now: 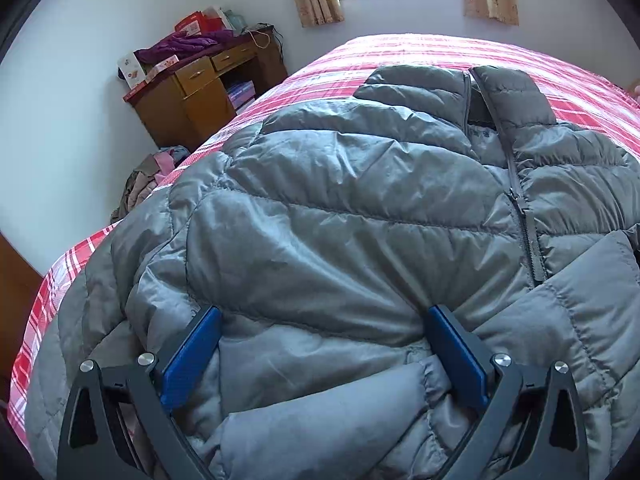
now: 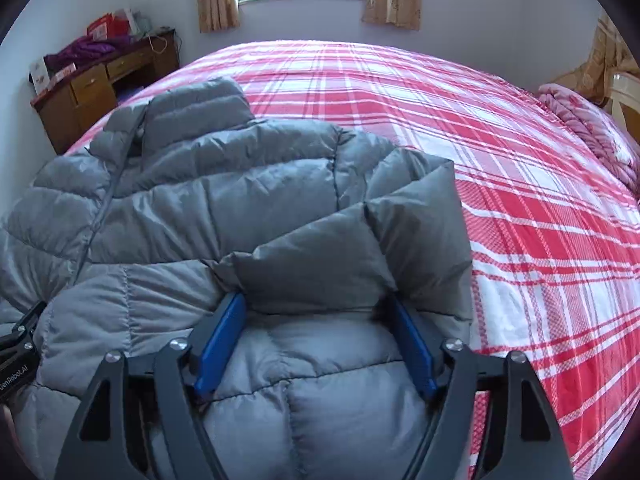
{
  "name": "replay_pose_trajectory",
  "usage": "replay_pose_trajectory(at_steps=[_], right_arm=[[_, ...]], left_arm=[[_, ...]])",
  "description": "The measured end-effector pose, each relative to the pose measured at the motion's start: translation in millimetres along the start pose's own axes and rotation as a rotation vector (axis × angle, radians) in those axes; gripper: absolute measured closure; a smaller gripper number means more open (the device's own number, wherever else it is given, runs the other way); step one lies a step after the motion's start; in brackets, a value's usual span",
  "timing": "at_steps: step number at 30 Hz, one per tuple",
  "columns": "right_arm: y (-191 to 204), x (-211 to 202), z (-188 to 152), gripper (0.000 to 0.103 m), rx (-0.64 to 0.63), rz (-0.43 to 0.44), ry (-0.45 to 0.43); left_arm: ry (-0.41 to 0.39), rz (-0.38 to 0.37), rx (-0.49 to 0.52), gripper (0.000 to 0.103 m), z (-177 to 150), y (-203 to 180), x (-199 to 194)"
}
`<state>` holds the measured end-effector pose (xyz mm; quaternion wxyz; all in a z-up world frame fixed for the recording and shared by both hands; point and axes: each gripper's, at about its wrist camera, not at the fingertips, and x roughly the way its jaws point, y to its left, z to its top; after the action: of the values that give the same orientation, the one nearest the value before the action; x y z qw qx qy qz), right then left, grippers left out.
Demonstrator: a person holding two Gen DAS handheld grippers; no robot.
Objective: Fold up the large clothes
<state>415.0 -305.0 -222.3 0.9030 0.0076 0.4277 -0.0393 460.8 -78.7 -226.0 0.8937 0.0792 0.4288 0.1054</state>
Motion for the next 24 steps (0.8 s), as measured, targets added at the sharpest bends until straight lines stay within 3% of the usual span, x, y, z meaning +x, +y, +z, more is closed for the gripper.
replay_pose_trajectory(at_steps=[1,4,6,9,11,15,24], right_arm=[[2,-1,3,0.026,-0.010,-0.007,0.004],[5,-32,1,0.026,-0.028,-0.027,-0.031],[12,-74,-8,0.020,-0.024,0.041,-0.114],[31,-106,-33,0.014,-0.057,0.118,-0.157],[47,-100,-47,0.014,-0.086,0.126,-0.124],[58,-72,-71,0.014,-0.088,0.101,-0.052],[58,-58,-68,0.011,-0.094,0.079,-0.006]], left_arm=[[0.015,-0.004,0.002,0.001,2,6,-6],[-0.076,-0.076,-0.086,0.001,0,31,-45],[-0.122,-0.126,-0.109,0.001,-11,38,-63],[-0.080,-0.109,-0.060,0.001,-24,25,-52],[-0.018,-0.062,-0.017,0.001,-31,14,-33],[-0.007,-0.088,-0.032,0.001,-32,13,-25],[-0.011,-0.081,-0.046,0.001,-34,8,-20]])
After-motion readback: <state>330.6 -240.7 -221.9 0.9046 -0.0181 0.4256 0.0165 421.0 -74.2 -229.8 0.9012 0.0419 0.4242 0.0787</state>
